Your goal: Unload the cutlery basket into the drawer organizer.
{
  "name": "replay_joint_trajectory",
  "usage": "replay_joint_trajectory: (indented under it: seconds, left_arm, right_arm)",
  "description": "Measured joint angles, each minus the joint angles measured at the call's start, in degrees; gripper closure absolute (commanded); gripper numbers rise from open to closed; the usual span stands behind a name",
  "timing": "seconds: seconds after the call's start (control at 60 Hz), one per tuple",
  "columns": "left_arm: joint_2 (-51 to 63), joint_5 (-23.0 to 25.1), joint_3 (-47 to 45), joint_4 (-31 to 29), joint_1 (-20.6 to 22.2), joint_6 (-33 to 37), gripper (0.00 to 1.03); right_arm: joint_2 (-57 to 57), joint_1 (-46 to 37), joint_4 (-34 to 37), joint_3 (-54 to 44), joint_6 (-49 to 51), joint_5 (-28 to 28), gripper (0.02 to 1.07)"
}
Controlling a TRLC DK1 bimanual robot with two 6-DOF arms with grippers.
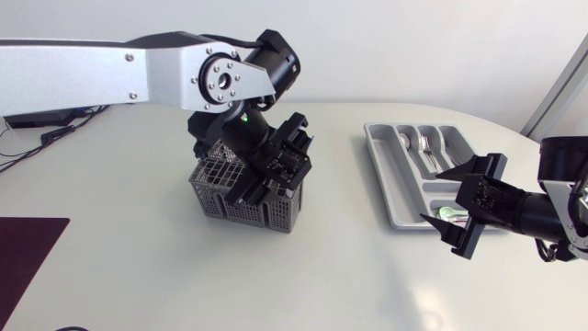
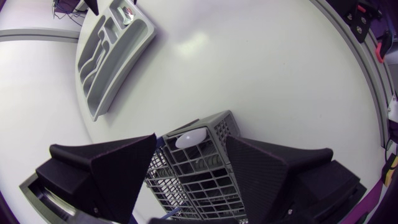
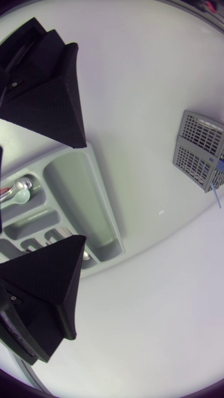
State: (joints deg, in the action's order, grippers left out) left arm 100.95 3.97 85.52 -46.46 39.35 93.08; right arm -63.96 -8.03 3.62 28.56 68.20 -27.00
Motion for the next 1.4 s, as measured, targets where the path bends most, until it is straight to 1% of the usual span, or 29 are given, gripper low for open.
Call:
replay_joint_trajectory:
  seconds: [0.117,0.217,0.283,0.317,0.383,0.45,0.567,0.617,0.733,0.9,1.033,1.183,1.25,1.317,1.4]
  left_arm:
    - [0.0,0.0,0.15,0.0,0.11,-0.07,0.21]
    - [-0.07,0.02,0.17,0.0,-0.17,-0.87,0.21]
    - [-0.24,0.26,0.17,0.0,-0.7,-2.01,0.21]
    - [-0.44,0.57,0.17,0.0,-1.14,-2.78,0.2]
    - [-1.29,1.62,0.15,0.0,-2.34,-4.31,0.2]
    - [-3.13,3.13,0.04,0.04,-4.15,-6.08,0.17]
    - [-6.99,4.13,-1.66,1.75,-6.64,-9.2,0.16]
    - [-9.01,4.35,-3.3,3.34,-7.34,-10.84,0.14]
    - [-13.14,4.79,-7.85,6.6,-8.07,-14.62,0.14]
    - [-15.76,5.03,-12.04,8.92,-9.14,-21.46,0.14]
    - [-18.16,5.05,-16.28,9.94,-9.79,-24.17,0.14]
    - [-19.39,6.73,-18.64,9.94,-10.75,-26.08,0.14]
    - [-19.63,6.99,-19.15,9.94,-11.26,-27.06,0.14]
    - [-20.17,7.48,-19.82,9.92,-11.5,-27.82,0.14]
    - [-20.68,7.85,-20.31,9.62,-11.5,-29.09,0.14]
  right_arm:
    - [-0.02,3.34,7.04,2.16,-10.4,0.04,0.15]
    - [-0.07,8.35,12.7,5.86,-19.67,0.09,0.17]
    - [-0.07,12.83,14.93,8.7,-26.05,1.33,0.22]
    - [-0.07,15.04,15.45,9.94,-28.96,1.97,0.24]
    - [-0.48,19.23,16.0,12.61,-35.1,2.75,0.3]
    - [-2.38,22.95,16.96,16.11,-41.24,3.15,0.3]
    - [-6.82,27.12,18.25,21.11,-49.22,3.28,0.3]
    - [-8.83,28.37,19.04,23.02,-52.33,3.28,0.3]
    - [-13.51,30.32,21.33,27.45,-59.19,3.04,0.3]
    - [-17.97,33.2,21.92,30.97,-67.1,2.8,0.31]
    - [-19.65,36.63,21.53,32.02,-70.71,2.84,0.31]
    - [-22.84,38.38,21.49,34.01,-73.59,3.19,0.44]
    - [-23.96,38.75,21.44,34.91,-74.75,4.55,0.48]
    - [-24.5,39.19,21.0,35.58,-75.8,5.92,0.49]
    - [-25.0,39.87,20.57,36.76,-76.76,6.54,0.57]
